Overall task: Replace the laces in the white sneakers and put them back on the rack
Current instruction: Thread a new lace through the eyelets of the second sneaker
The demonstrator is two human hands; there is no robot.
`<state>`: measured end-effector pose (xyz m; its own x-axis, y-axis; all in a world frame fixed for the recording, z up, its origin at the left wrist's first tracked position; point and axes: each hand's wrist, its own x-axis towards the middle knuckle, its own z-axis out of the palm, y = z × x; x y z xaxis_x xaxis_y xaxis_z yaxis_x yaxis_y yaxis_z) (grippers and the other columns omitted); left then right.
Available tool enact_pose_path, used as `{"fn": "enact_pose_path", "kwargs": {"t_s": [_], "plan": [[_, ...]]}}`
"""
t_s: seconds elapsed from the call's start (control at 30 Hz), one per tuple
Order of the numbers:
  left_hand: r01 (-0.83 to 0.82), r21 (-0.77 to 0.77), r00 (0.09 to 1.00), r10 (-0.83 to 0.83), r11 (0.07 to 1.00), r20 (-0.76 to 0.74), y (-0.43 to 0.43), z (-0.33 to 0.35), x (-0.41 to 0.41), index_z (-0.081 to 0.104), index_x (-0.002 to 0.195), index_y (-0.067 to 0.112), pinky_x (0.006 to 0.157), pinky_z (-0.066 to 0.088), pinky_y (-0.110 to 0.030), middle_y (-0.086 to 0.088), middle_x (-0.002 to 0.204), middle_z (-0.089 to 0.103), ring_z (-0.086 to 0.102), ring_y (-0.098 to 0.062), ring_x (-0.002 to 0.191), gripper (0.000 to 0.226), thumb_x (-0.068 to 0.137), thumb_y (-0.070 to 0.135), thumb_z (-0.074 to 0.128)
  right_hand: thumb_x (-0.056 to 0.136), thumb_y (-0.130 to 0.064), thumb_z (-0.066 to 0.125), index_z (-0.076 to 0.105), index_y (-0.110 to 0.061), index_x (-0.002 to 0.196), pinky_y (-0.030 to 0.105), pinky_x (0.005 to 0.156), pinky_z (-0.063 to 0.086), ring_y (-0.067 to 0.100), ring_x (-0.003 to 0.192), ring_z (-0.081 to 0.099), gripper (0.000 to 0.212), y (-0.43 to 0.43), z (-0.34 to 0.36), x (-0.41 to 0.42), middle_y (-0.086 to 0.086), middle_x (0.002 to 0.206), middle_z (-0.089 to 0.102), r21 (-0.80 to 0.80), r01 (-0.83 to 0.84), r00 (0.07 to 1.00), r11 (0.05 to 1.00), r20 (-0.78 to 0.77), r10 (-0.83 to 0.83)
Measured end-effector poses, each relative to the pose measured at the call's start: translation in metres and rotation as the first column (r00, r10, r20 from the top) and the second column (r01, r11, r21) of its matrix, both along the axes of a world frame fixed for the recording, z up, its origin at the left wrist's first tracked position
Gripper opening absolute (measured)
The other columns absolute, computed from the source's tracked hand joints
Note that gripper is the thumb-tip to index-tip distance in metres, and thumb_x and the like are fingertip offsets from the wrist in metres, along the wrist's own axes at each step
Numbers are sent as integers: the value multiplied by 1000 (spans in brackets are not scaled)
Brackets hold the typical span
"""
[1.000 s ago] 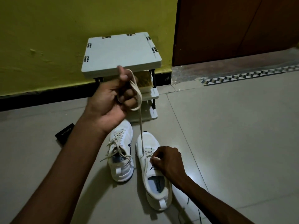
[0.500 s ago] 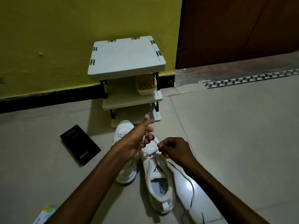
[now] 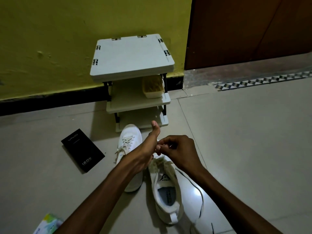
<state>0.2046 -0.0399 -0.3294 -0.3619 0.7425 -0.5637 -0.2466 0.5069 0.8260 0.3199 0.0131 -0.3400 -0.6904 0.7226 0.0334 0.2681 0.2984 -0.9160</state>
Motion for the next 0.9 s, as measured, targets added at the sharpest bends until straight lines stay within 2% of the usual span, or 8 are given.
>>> {"fn": "enact_pose_path", "kwargs": {"t_s": [0.17, 0.23, 0.37, 0.47, 0.63, 0.7, 0.8, 0.9], "plan": [[30, -42, 999, -31, 999, -12, 0, -4, -3, 18, 154, 29, 94, 22, -37, -23, 123, 60, 53, -24, 115, 86, 84, 79, 8, 81, -28, 77, 78, -20, 75, 20, 76, 54, 1, 69, 68, 10, 4, -4, -3, -12, 68, 72, -14, -11, 998, 1000, 62, 12], [40, -43, 999, -41, 998, -21, 0, -5, -2, 10, 155, 34, 95, 22, -37, -22, 124, 61, 53, -19, 110, 82, 85, 78, 9, 82, -26, 76, 77, -19, 73, 24, 79, 54, 1, 70, 69, 12, 5, -4, -3, -11, 67, 72, -40, -10, 997, 999, 72, 13], [51, -28, 999, -50, 998, 4, 0, -3, 1, 8, 156, 31, 91, 29, -32, -15, 137, 55, 52, -18, 117, 83, 86, 75, 9, 79, -33, 79, 76, -25, 77, 23, 69, 52, 1, 63, 66, 9, 7, -6, -4, -10, 62, 69, -36, 57, 992, 998, 113, -53], [48, -9, 998, -47, 999, 34, -3, -3, 1, 11, 156, 31, 88, 37, -26, -13, 147, 46, 54, -19, 122, 88, 81, 77, 13, 78, -33, 80, 77, -22, 79, 18, 65, 48, -1, 61, 64, 11, 9, -7, -3, -9, 66, 70, -51, -4, 989, 999, 148, 11], [80, -39, 996, -81, 996, -24, -4, -5, -4, 31, 149, 24, 79, 37, -26, -15, 116, 64, 59, -13, 86, 81, 88, 76, 15, 81, -22, 78, 78, -18, 77, 18, 73, 53, 3, 67, 70, 6, 7, -7, -3, -5, 69, 74, -101, -21, 996, 995, 81, 29], [181, -80, 971, -191, 980, -145, -9, -6, -7, 54, 122, 15, 73, 36, -28, -4, 91, 62, 53, -11, 72, 64, 97, 65, 23, 84, -23, 75, 78, -20, 76, 17, 74, 52, 0, 69, 68, 10, 9, -11, -4, -7, 68, 73, -88, 54, 995, 995, 84, -47], [204, -95, 913, -224, 974, -342, -18, -14, -11, 62, 89, 19, 68, 39, -27, 1, 80, 58, 49, -13, 73, 32, 103, 37, 40, 84, -27, 74, 77, -23, 72, 21, 71, 52, 2, 70, 67, 13, 12, -17, -3, -9, 68, 72, -77, 132, 985, 988, 121, -122], [195, -69, 865, -205, 978, -458, -28, -24, -13, 67, 82, 21, 66, 41, -19, 6, 81, 64, 55, -6, 73, 21, 98, 22, 54, 82, -25, 77, 77, -23, 70, 26, 68, 54, 2, 64, 65, 12, 10, -23, -2, -11, 64, 70, -164, 181, 974, 970, 164, -154]]}}
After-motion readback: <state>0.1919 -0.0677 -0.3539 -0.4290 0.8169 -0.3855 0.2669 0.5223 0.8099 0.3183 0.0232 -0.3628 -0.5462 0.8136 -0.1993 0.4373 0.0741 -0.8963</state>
